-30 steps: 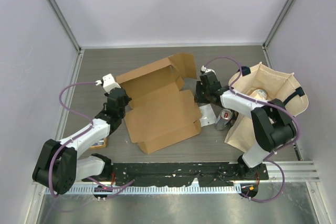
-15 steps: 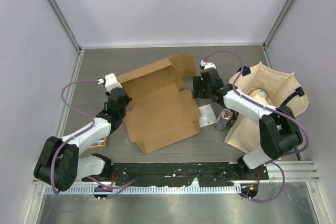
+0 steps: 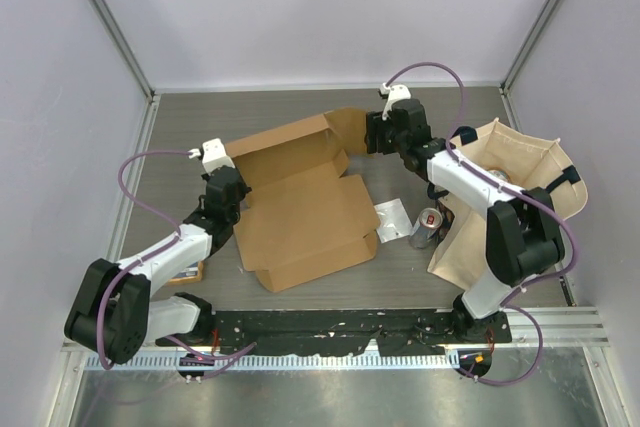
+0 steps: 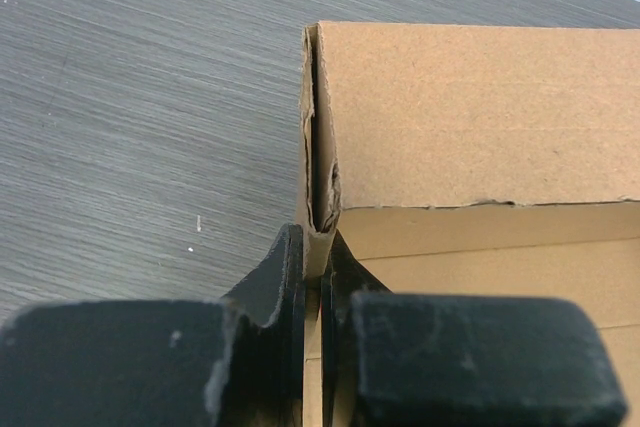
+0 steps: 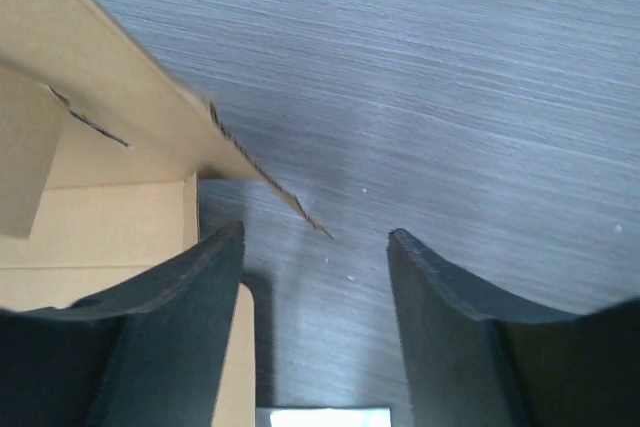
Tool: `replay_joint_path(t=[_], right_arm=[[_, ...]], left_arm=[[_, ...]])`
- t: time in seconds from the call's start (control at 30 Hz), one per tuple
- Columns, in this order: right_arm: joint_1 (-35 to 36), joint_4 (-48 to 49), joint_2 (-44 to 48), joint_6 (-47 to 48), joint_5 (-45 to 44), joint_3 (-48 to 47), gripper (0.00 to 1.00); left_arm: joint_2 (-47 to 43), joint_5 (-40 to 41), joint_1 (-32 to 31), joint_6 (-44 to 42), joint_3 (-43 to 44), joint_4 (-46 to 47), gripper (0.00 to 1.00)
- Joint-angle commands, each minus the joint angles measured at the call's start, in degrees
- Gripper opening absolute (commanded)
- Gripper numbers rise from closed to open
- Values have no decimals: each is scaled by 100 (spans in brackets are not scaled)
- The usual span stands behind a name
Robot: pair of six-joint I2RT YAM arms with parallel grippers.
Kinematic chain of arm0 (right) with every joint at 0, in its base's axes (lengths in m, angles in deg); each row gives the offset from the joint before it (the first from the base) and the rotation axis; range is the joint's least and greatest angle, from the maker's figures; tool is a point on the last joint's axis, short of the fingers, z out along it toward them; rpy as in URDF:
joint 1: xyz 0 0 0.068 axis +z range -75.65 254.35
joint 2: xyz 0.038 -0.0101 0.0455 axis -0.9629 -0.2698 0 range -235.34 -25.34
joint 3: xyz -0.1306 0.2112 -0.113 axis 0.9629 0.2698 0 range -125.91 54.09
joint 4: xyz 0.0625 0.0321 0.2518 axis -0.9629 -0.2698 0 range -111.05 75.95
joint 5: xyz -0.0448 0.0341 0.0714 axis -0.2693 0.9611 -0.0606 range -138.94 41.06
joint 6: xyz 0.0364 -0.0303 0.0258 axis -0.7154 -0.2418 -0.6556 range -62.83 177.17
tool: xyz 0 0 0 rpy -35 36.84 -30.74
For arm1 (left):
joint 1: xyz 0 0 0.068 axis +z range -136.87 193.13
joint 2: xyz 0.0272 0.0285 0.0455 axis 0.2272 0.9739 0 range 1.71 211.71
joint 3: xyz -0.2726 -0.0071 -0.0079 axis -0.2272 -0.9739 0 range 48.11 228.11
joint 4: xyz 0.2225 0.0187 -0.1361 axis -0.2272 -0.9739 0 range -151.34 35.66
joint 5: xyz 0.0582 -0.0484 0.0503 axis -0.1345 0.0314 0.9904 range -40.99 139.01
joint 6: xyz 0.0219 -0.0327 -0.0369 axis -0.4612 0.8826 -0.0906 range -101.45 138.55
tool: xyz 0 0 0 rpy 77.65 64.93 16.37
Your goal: Fold the paper box
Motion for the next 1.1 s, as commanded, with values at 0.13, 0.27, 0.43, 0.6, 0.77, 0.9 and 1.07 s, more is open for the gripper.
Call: replay_joint_path(t=[0.13, 0.27, 0.43, 0.6, 0.77, 0.9, 1.07], right_arm=[[160, 804, -224, 38, 841, -285, 45], [494, 902, -31, -94, 455, -83, 24], [828, 482, 181, -549, -143, -134, 7], [1004, 67, 260, -1324, -241, -188, 2], [1293, 251, 426, -2193, -206, 277, 2], [1549, 786, 453, -2388, -145, 681, 1], [1663, 1279, 523, -2564, -293, 1007, 1]], left_arm=[[-8, 97, -2, -16, 208, 499, 0], [79, 62, -2, -16, 243, 517, 0], [88, 44, -2, -16, 278, 508, 0], [115, 26, -2, 28, 296, 482, 0], [115, 18, -2, 63, 305, 447, 0], [132, -9, -2, 89, 313, 438, 0], [124, -35, -2, 142, 270, 394, 0]])
